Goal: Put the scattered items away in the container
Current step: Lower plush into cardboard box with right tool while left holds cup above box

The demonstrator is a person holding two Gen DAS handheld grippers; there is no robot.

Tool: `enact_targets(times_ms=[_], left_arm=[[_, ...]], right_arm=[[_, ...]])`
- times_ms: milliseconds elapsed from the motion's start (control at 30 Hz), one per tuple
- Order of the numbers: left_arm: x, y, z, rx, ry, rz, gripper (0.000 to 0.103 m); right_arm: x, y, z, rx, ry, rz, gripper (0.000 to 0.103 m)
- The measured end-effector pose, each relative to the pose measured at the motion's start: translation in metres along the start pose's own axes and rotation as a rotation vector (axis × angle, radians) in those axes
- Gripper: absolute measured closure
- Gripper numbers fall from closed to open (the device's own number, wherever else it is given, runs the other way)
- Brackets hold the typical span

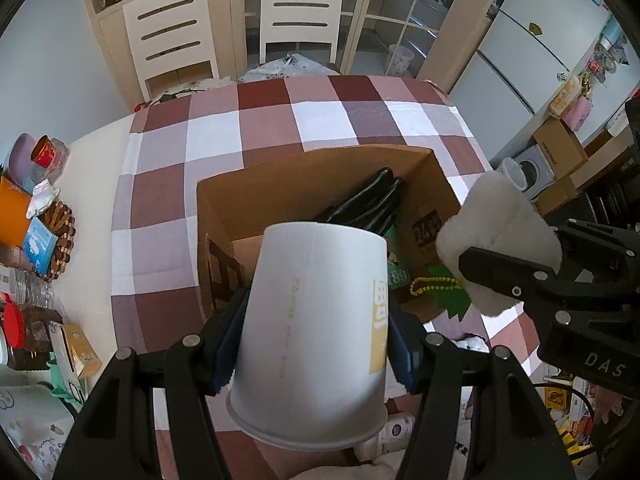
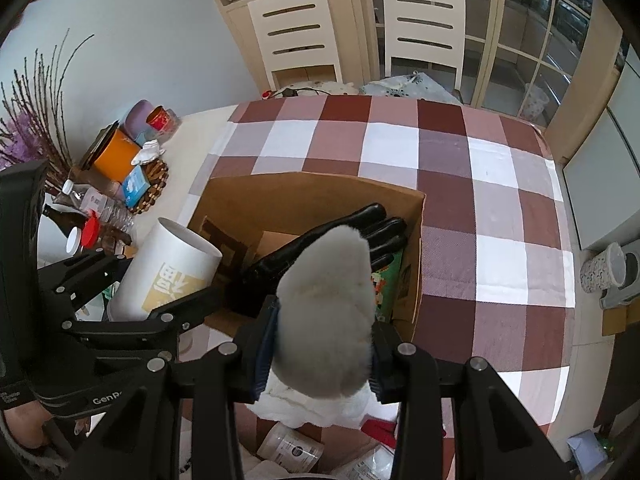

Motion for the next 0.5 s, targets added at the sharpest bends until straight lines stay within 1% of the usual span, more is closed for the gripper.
enact_targets(times_ms=[500], left_arm=[[-0.032, 0.003, -0.001, 0.034, -0.010, 0.069, 0.040]], right_arm=[[-0.027, 0.006, -0.016, -0.088, -0.005, 0.033, 0.064]])
Point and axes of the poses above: each gripper's, at about its wrist camera, not at the fingertips, and x roughly against the way its jaws point, z to its left, y to its top, the point moved 7 cm from there along -x, roughly the way its jaws point, and after that the axes turned 12 degrees about y, right-handed, at the moved point
